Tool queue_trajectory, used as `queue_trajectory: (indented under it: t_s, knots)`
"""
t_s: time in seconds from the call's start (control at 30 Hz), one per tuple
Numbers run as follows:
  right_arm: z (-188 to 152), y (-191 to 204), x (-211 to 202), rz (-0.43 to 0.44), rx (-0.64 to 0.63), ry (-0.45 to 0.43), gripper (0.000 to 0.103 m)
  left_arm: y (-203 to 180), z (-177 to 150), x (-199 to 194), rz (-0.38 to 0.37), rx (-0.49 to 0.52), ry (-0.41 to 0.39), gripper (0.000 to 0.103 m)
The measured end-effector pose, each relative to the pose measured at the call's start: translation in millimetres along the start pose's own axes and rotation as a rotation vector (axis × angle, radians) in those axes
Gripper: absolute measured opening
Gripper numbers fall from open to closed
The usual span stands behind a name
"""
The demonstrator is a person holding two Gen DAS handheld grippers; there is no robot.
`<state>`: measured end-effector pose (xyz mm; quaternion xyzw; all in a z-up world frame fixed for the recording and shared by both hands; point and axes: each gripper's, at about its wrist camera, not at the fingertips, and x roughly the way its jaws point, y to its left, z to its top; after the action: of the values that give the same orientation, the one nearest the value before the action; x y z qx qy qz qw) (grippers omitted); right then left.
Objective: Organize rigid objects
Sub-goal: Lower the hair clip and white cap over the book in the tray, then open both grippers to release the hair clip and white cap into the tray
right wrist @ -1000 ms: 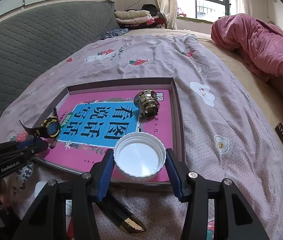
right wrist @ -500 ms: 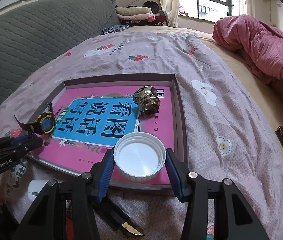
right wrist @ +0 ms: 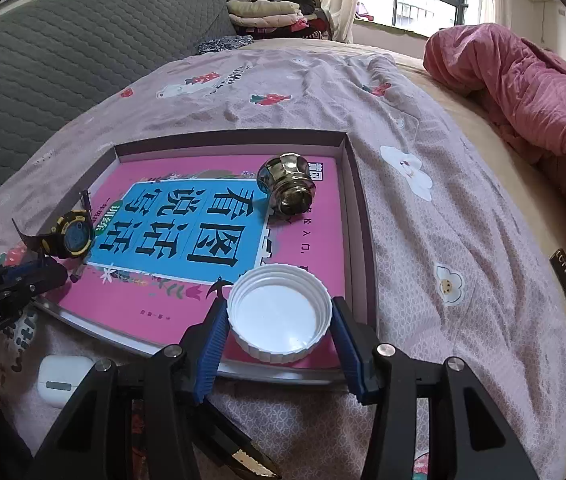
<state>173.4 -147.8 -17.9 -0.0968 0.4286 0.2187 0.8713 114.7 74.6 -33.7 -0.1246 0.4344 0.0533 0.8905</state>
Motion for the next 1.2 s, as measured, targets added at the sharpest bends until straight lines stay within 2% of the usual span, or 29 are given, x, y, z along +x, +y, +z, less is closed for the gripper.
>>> queue_trajectory:
  t_s: [1.2]
  knots:
    - [-0.3, 3.0, -1.6, 0.0, -0.008, -0.012, 0.053, 0.1, 0.1, -1.8, -0.018, -0.012, 0.005, 0.022]
